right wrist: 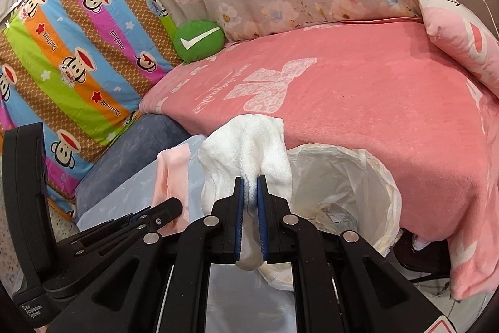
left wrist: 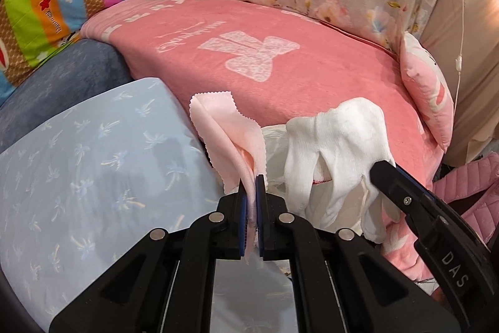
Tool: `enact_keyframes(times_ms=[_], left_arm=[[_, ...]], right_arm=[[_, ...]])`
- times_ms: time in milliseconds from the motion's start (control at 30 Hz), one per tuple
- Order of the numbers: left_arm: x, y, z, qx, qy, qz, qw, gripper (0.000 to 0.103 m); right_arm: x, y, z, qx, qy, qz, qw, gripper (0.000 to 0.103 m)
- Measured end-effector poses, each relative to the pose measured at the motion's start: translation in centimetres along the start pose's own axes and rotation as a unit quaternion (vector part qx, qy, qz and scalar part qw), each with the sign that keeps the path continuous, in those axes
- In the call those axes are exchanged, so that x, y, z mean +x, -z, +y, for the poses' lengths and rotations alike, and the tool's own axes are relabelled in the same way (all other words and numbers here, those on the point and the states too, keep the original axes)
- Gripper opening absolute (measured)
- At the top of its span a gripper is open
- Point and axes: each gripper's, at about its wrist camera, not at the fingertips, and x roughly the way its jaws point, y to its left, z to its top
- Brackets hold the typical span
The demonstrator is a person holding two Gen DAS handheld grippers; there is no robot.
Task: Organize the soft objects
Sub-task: 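Carry the pink cloth and white glove over the bin and open both grippers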
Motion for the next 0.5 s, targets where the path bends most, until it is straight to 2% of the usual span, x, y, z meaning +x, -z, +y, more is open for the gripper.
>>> enact_keyframes(times_ms=[500], left_arm=[[1.4,-0.7,-4.2,0.037,0.025,0.012,0.9989,0.006]], right_arm=[[-1.0,-1.2,-3.8,0.022,0.017,-0.015,0.999,0.009]])
